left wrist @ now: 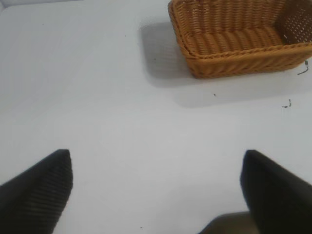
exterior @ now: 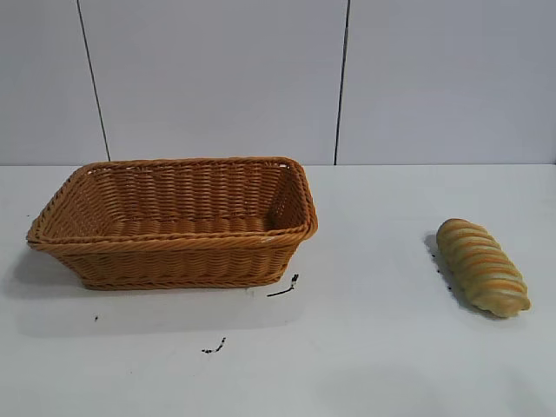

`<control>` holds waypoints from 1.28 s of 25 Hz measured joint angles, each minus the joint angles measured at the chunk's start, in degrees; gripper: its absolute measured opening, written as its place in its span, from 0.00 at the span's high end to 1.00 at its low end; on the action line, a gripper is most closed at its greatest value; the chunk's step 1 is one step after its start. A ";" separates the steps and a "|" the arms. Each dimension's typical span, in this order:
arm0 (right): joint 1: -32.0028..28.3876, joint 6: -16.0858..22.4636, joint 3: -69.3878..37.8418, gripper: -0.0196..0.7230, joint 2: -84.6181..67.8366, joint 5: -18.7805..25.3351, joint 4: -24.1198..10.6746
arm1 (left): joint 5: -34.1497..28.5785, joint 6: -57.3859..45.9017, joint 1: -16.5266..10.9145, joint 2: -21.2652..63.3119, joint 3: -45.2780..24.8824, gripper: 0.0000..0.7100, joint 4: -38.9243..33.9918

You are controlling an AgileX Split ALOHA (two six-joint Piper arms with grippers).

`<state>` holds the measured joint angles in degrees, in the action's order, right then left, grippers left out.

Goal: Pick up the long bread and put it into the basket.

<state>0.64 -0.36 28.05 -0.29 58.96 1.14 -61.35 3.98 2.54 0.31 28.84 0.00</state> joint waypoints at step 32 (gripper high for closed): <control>0.00 -0.05 27.27 0.06 74.22 -5.29 -0.18 | 0.00 0.00 0.00 0.00 0.00 0.02 0.00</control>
<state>0.64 -0.41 55.32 73.93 53.67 0.97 -61.35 3.98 2.54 0.31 28.84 0.00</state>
